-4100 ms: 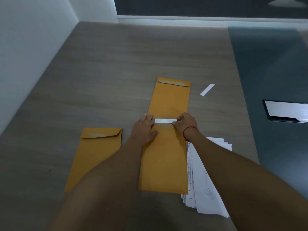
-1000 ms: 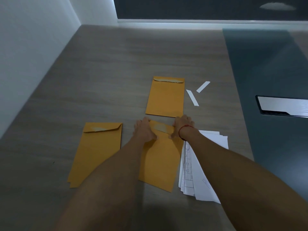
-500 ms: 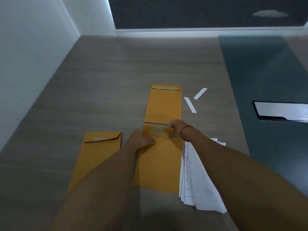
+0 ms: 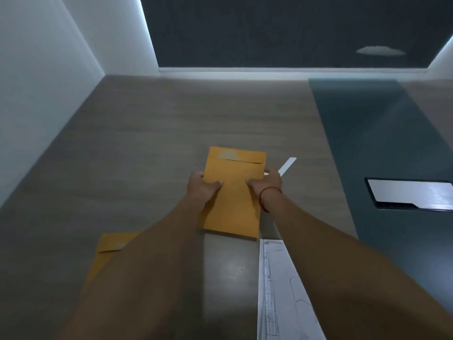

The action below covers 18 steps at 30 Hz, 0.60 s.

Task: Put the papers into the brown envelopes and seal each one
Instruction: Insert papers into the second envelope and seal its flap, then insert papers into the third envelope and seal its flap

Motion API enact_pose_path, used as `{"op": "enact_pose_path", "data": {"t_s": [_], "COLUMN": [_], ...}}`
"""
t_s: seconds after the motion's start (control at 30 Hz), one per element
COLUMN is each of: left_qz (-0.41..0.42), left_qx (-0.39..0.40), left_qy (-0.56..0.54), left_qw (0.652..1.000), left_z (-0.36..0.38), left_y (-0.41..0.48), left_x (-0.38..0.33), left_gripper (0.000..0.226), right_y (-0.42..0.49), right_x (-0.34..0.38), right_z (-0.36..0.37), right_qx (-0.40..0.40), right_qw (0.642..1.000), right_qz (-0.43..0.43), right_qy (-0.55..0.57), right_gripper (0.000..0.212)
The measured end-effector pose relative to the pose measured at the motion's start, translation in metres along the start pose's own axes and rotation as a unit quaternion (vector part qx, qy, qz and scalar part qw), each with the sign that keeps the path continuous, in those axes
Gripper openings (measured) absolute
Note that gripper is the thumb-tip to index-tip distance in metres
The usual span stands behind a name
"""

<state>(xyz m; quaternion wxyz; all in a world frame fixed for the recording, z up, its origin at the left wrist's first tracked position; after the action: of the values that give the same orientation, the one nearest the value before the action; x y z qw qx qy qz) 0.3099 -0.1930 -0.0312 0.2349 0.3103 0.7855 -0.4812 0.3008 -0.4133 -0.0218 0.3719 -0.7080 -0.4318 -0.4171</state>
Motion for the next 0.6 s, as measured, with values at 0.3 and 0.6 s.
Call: {"op": "enact_pose_path", "data": {"t_s": [0.3,0.6], "left_qz": [0.003,0.068], "left_qx": [-0.068,-0.074], "left_qy": [0.233,0.429], "left_qw": [0.97,0.898], "left_z": [0.015,-0.036], "left_y": [0.034,-0.051], "left_x": [-0.008,-0.002], "left_gripper": [0.062,0.066], "right_y": [0.028,-0.074], "right_x": [0.007,0.05], "right_z": [0.023,0.042], "right_qx": [0.125,0.282], "right_qw": [0.977,0.887], "right_qz": [-0.038,-0.132], "right_qy": [-0.168,-0.341], "right_gripper": [0.037,0.045]}}
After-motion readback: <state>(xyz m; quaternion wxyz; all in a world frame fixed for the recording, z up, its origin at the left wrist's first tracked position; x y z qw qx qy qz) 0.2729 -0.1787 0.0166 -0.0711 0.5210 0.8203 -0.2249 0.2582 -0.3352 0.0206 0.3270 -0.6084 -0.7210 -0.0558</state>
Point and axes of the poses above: each hand's wrist, its own y-axis towards the middle knuckle, its own z-axis out of the palm, x = y × z, the point moved 9 cm from there along y, towards the middle knuckle, and after that the axes turned 15 degrees about -z, right-handed, at the moved point
